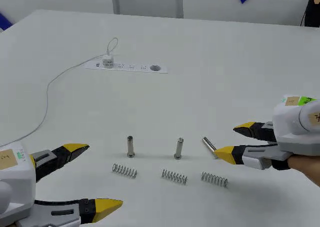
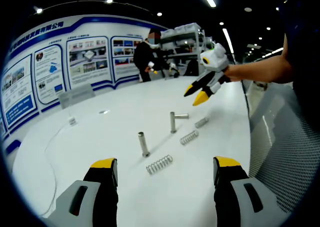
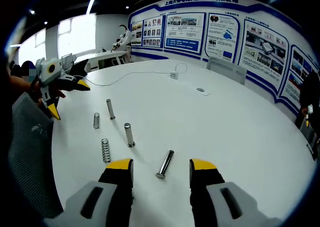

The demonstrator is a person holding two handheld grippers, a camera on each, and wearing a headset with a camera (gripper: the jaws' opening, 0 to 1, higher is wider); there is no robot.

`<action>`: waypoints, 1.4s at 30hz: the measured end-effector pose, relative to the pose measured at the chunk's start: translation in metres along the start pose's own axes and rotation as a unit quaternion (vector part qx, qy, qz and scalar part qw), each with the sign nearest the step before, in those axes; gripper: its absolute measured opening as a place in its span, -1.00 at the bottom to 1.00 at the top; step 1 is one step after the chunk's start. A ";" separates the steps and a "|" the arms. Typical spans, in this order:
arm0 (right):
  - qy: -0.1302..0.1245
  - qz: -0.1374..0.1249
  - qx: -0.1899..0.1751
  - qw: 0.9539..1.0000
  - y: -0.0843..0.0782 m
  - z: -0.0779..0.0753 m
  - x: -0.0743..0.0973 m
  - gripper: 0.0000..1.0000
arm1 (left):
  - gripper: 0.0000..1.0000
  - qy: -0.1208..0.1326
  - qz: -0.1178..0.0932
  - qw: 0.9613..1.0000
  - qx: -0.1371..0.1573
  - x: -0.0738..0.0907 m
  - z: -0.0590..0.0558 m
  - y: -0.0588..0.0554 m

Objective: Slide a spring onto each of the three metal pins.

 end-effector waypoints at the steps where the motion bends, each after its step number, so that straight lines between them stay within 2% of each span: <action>1: 0.000 0.004 0.000 1.000 0.000 -0.001 -0.002 -0.12 | 0.60 0.000 0.000 1.000 0.000 0.000 0.000 0.000; 14: -0.007 0.046 -0.012 0.999 0.005 -0.005 -0.030 -0.39 | 0.57 -0.005 0.002 1.000 0.001 -0.002 -0.001 0.000; 18: -0.022 0.067 -0.017 0.997 0.003 -0.007 -0.040 -0.43 | 0.57 -0.006 0.003 1.000 0.001 -0.002 -0.002 -0.001; 21: -0.023 0.067 -0.023 0.997 0.005 -0.007 -0.043 -0.50 | 0.56 -0.005 0.004 1.000 0.001 -0.002 -0.002 -0.001; 32: -0.028 0.094 -0.045 0.994 0.006 -0.009 -0.061 -0.61 | 0.54 -0.006 0.003 1.000 0.005 -0.003 -0.001 -0.002; 42: -0.033 0.117 -0.073 0.990 0.006 -0.012 -0.071 -0.71 | 0.52 -0.006 0.005 1.000 0.007 -0.003 0.000 -0.005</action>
Point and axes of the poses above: the centre of the closed fingertips' face, and the gripper's own axes: x roughly backward along the fingers, z roughly to its left, y roughly out of its top, the point moved 9 cm from there along x, roughly backward along the fingers, and after that the axes turned 2 degrees about z, right-handed, at the moved point
